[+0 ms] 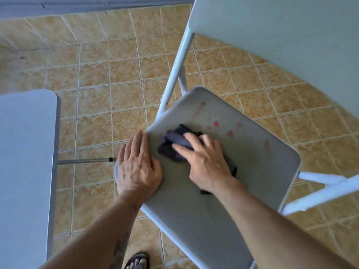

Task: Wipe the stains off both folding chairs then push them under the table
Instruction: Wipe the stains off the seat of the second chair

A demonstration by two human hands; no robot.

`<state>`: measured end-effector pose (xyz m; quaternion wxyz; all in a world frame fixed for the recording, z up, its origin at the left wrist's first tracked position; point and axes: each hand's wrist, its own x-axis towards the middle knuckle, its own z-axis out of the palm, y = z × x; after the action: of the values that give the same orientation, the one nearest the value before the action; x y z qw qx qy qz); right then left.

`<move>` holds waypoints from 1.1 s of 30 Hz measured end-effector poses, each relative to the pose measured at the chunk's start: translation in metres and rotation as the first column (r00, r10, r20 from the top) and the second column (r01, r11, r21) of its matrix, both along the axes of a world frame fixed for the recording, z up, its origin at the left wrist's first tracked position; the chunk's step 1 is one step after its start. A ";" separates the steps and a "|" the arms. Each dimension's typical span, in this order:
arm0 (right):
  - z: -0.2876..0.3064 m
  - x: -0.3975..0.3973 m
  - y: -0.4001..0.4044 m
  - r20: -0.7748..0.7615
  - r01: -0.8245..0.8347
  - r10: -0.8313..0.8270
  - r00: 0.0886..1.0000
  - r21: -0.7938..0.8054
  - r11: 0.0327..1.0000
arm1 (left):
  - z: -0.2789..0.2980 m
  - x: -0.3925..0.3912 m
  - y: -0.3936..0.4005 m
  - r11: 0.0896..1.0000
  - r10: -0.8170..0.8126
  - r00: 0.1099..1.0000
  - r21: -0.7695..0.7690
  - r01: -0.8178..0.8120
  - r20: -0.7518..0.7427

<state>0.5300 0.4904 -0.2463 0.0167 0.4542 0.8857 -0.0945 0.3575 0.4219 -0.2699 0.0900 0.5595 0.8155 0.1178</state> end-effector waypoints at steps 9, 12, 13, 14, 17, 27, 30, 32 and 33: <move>-0.005 0.034 0.045 -0.001 0.504 -0.505 0.863 0.061 0.862 | 0.004 0.000 0.002 0.996 0.012 1.000 -0.084 -0.013 -0.004; -0.002 0.009 0.009 -0.071 0.454 -0.451 0.890 0.033 0.891 | 0.004 -0.001 0.004 0.996 0.017 1.000 -0.091 -0.017 -0.001; -0.001 -0.002 -0.002 -0.071 0.385 -0.383 0.921 0.026 0.922 | 0.004 -0.001 0.004 0.996 0.021 1.000 -0.085 -0.020 0.001; -0.001 -0.013 -0.008 -0.071 0.308 -0.306 0.949 0.021 0.951 | 0.004 -0.001 0.003 0.996 0.023 1.000 -0.082 -0.023 0.004; 0.000 -0.038 0.012 -0.055 0.145 -0.145 0.988 0.001 0.989 | 0.005 -0.001 0.004 0.995 0.027 1.000 -0.092 -0.027 -0.002; -0.007 0.019 0.115 0.027 0.471 -0.474 0.880 0.070 0.879 | 0.007 0.000 0.007 0.989 0.021 0.999 -0.146 -0.025 -0.027; -0.002 0.007 0.099 -0.017 0.552 -0.552 0.834 0.013 0.834 | 0.008 0.000 0.008 0.986 0.021 1.000 -0.164 -0.023 -0.016; -0.003 -0.012 0.081 -0.032 0.472 -0.471 0.882 0.026 0.881 | 0.008 0.000 0.009 0.984 0.024 1.000 -0.174 -0.026 -0.013; -0.004 -0.021 0.076 -0.042 0.388 -0.387 0.921 0.023 0.921 | 0.008 0.000 0.009 0.984 0.025 1.000 -0.177 -0.027 -0.015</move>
<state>0.5091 0.5669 -0.2507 -0.0258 0.6186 0.7801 -0.0904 0.3570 0.4312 -0.2615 0.1325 0.5392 0.8306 0.0425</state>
